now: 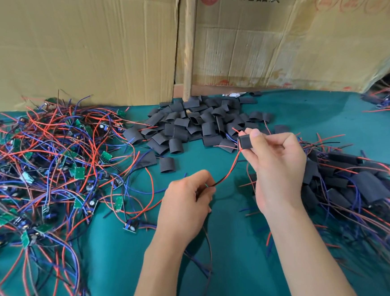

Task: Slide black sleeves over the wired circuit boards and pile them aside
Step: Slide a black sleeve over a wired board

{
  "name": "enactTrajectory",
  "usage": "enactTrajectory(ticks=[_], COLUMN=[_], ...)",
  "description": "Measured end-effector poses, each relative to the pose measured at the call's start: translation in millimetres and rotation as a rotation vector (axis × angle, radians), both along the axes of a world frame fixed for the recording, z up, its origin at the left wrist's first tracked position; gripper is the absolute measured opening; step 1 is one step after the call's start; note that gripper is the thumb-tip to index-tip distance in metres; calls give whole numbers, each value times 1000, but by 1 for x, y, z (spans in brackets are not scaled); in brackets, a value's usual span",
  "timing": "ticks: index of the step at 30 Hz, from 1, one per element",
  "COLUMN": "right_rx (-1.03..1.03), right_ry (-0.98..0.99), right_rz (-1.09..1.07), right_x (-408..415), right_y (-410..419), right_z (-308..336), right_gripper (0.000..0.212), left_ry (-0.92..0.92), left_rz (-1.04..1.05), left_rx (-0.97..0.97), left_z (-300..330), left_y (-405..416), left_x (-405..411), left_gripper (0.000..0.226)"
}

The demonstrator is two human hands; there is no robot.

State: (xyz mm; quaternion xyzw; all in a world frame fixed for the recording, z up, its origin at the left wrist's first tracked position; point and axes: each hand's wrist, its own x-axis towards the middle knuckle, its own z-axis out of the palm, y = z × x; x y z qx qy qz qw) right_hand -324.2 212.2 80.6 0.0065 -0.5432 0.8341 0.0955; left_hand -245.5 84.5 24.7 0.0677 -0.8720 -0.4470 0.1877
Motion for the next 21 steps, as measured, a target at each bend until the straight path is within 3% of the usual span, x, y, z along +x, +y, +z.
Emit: enactTrajectory(ticks=[12,21], right_rx=[189,73], right_ry=[-14,-26], right_rz=[39,6], right_x=[-6,-6], right_y=[9,10], right_z=[-2,1], right_gripper=[22,22], left_ry=[99,76], left_rz=[35,47], left_rx=[-123,-141], left_z=[2,2], left_y=[-2,-3], left_x=[0,1], left_gripper=[10,17])
